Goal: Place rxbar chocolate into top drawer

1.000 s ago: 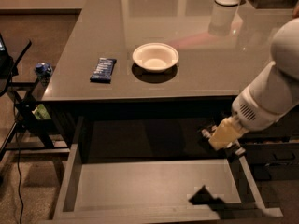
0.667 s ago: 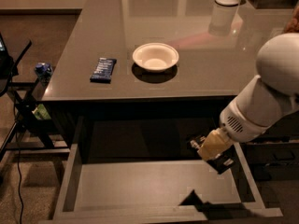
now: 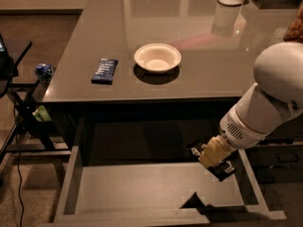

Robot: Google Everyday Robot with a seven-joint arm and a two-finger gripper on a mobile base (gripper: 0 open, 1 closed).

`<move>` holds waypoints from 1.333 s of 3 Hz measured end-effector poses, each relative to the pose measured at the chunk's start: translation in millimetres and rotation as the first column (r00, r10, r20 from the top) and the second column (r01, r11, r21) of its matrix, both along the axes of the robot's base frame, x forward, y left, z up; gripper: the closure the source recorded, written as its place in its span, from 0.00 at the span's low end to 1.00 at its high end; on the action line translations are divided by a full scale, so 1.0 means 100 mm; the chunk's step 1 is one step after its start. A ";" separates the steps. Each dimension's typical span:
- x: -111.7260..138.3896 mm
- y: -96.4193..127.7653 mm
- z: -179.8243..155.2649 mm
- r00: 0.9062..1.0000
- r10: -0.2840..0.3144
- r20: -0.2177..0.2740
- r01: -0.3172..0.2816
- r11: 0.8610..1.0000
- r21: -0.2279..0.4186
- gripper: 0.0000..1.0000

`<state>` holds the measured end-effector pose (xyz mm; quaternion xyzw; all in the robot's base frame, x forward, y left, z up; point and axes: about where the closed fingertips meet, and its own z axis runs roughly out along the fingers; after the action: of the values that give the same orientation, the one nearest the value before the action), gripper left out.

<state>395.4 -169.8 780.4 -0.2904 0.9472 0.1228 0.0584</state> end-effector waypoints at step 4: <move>0.06 0.63 -1.00 0.998 0.044 -0.042 -0.042 0.998 0.036 1.00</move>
Offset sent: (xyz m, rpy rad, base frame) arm 0.0064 0.0493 -0.0867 0.0254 0.0405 0.0472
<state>401.6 -107.0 680.1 -0.3069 0.9395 0.1468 0.0404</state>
